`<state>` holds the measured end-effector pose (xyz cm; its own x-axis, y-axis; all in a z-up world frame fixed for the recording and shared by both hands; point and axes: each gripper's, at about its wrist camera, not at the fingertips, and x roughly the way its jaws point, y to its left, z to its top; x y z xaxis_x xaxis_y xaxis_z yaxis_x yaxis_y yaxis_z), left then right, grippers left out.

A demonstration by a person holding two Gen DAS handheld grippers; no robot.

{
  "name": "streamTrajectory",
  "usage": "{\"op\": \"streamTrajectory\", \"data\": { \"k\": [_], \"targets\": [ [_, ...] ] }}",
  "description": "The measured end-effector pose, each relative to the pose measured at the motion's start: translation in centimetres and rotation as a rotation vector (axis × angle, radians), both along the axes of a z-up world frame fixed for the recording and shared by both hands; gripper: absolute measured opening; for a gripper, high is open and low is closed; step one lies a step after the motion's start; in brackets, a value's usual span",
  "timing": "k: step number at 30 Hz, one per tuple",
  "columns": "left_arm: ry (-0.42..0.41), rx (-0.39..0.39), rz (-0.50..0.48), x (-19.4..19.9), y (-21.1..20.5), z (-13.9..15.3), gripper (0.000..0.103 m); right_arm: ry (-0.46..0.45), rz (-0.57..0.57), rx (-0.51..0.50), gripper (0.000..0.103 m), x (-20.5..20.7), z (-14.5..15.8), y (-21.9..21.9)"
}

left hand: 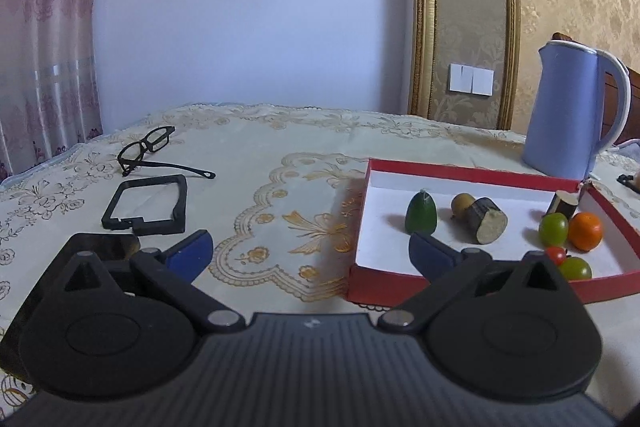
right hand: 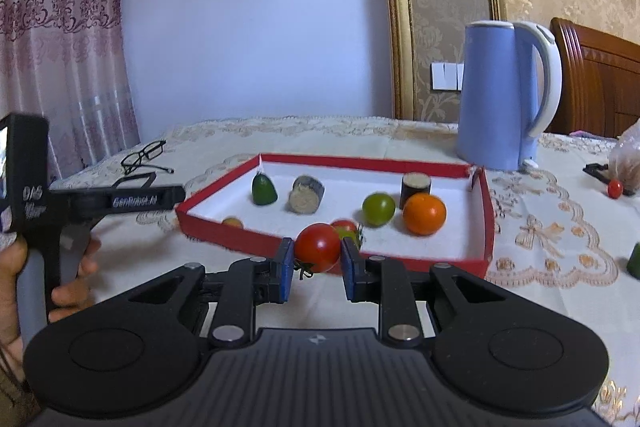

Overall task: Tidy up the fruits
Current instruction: 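Carry the red cherry tomato into the tray and open the right gripper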

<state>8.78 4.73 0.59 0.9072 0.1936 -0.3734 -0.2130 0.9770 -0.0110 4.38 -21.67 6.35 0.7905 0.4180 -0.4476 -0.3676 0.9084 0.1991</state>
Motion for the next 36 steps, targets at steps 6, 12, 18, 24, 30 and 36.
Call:
{"op": "streamTrajectory", "data": {
  "k": [6, 12, 18, 24, 30, 36],
  "targets": [
    [0.000, 0.007, 0.009, 0.0, -0.1, -0.1, 0.103, -0.017, -0.001, -0.022, 0.024, 2.1, 0.7, 0.8],
    [0.008, 0.002, 0.012, 0.1, 0.1, -0.1, 0.103, -0.028, -0.004, -0.041, 0.024, 4.4, 1.3, 1.6],
    [0.006, 0.012, 0.013, 0.1, 0.0, -0.1, 0.103, -0.015, -0.025, -0.055, 0.024, 7.1, 1.0, 1.8],
    [0.005, 0.020, 0.009, 0.1, -0.2, -0.2, 0.103, 0.049, -0.055, -0.048, 0.025, 10.8, 0.0, 1.8],
    [0.008, 0.025, 0.005, 0.1, -0.2, -0.2, 0.103, 0.095, -0.092, -0.072, 0.025, 14.0, -1.0, 2.7],
    [0.013, 0.023, 0.004, 0.1, -0.2, -0.2, 0.103, 0.133, -0.135, -0.081, 0.068, 16.0, -1.4, 2.9]
  ]
}}
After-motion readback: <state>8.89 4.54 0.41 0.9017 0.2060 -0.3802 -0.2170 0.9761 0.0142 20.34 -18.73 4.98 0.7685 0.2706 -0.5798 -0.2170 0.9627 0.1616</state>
